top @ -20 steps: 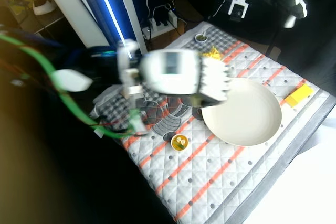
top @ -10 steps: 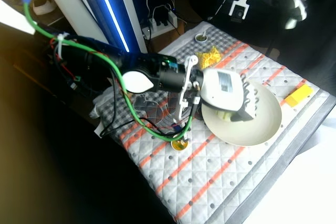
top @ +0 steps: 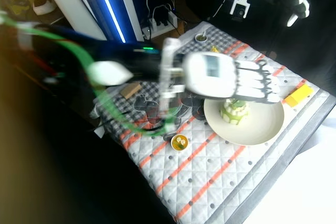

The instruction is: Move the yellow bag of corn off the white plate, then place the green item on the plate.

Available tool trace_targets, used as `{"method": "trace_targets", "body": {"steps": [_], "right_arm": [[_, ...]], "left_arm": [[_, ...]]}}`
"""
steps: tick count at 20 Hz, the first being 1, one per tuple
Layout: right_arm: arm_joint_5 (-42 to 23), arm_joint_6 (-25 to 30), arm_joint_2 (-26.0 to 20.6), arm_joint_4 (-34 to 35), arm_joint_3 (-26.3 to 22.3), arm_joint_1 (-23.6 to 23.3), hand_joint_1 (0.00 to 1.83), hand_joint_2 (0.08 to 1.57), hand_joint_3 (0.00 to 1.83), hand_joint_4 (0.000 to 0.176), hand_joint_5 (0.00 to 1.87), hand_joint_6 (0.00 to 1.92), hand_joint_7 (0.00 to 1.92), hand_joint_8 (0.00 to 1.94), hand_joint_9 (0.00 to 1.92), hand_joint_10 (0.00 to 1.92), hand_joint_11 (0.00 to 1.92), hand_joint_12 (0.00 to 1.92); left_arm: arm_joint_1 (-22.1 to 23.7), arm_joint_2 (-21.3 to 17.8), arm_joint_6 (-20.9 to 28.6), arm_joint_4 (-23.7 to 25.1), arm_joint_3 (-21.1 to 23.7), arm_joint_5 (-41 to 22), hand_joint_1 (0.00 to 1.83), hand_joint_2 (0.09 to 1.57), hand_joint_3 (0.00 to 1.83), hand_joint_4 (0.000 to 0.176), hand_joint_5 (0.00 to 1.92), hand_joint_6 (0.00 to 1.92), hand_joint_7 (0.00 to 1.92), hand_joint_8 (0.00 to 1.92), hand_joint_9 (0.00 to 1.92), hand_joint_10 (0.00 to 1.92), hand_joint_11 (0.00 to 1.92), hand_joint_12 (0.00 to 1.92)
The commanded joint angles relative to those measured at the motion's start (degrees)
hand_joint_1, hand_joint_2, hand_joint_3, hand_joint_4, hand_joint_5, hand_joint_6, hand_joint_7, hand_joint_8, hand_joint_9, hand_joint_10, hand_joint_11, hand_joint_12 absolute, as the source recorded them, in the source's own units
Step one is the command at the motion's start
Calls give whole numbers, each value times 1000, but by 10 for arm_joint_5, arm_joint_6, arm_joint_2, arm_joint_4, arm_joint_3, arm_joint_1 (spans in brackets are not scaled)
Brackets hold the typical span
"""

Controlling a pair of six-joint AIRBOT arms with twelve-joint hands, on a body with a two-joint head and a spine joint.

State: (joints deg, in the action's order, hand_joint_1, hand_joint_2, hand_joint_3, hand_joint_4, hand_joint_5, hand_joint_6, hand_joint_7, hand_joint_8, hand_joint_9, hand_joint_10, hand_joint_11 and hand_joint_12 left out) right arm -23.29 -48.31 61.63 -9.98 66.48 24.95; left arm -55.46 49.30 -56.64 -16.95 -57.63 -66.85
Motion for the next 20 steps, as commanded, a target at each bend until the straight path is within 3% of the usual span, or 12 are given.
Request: {"method": "trace_targets", "body": {"steps": [1, 2, 4, 5, 7, 8, 10, 12, 17, 18, 19, 20], "right_arm": [[-109, 0, -4, -1, -13, -7, 345, 1152, 23, 96, 0, 0, 0, 0, 0, 0, 0, 18], [-136, 0, -33, 1, -34, -7, 273, 1184, 34, 71, 0, 0, 0, 0, 0, 0, 70, 38], [-176, 0, -87, 15, -69, -3, 308, 1230, 38, 114, 0, 0, 0, 0, 0, 0, 2, 1], [-186, 0, -100, 16, -79, 0, 229, 1259, 0, 97, 0, 0, 0, 0, 25, 5, 0, 400], [-215, 0, -135, 24, -101, 19, 247, 1193, 0, 123, 0, 0, 0, 0, 30, 2, 0, 602], [-250, -14, -154, 52, -115, 48, 199, 1196, 0, 98, 0, 0, 0, 0, 5, 0, 0, 603], [-298, -45, -183, 96, -139, 91, 398, 1154, 0, 120, 0, 0, 0, 0, 0, 0, 0, 159], [-370, -63, -203, 142, -158, 151, 359, 1167, 3, 96, 0, 0, 0, 0, 0, 0, 0, 5], [-471, -63, -212, 190, -176, 234, 346, 1140, 0, 79, 0, 0, 0, 0, 0, 0, 0, 0], [-510, -63, -215, 202, -182, 256, 339, 1137, 0, 50, 0, 0, 0, 0, 0, 0, 0, 0], [-527, -63, -216, 208, -185, 265, 339, 1137, 0, 50, 0, 0, 0, 0, 0, 0, 0, 0], [-539, -63, -217, 211, -186, 270, 382, 1111, 0, 84, 0, 0, 0, 0, 0, 0, 0, 0]], "left_arm": [[5, -8, 8, 0, 3, -88, 685, 1351, 1, 26, 223, 0, 144, 1, 34, 167, 0, 966], [5, -17, 8, -3, 11, -105, 605, 1345, 0, 63, 167, 1, 144, 1, 69, 189, 0, 1104], [5, -31, 9, -7, 22, -128, 616, 1355, 0, 61, 101, 6, 125, 0, 6, 431, 0, 1407], [5, -34, 9, -9, 24, -136, 601, 1364, 3, 57, 69, 3, 105, 0, 0, 432, 0, 1405], [-4, -32, 12, -15, 25, -160, 505, 1358, 0, 49, 2, 0, 8, 0, 0, 172, 0, 1163], [-13, -32, 18, -17, 27, -177, 444, 1344, 0, 79, 0, 0, 1, 0, 0, 34, 0, 913], [-18, -30, 21, -17, 29, -192, 318, 1304, 0, 146, 0, 0, 0, 0, 0, 0, 0, 124], [-25, -28, 21, -17, 31, -212, 224, 1288, 0, 172, 0, 0, 0, 0, 0, 0, 0, 4], [-32, -24, 26, -17, 33, -243, 277, 1193, 0, 176, 0, 0, 0, 0, 0, 0, 0, 0], [-35, -21, 31, -17, 33, -261, 238, 1149, 0, 176, 0, 0, 0, 0, 0, 0, 0, 0], [-38, -20, 31, -17, 34, -269, 238, 1149, 0, 176, 0, 0, 0, 0, 0, 0, 0, 0], [-40, -19, 31, -17, 34, -278, 207, 1151, 0, 176, 0, 0, 0, 0, 0, 0, 0, 0]]}}
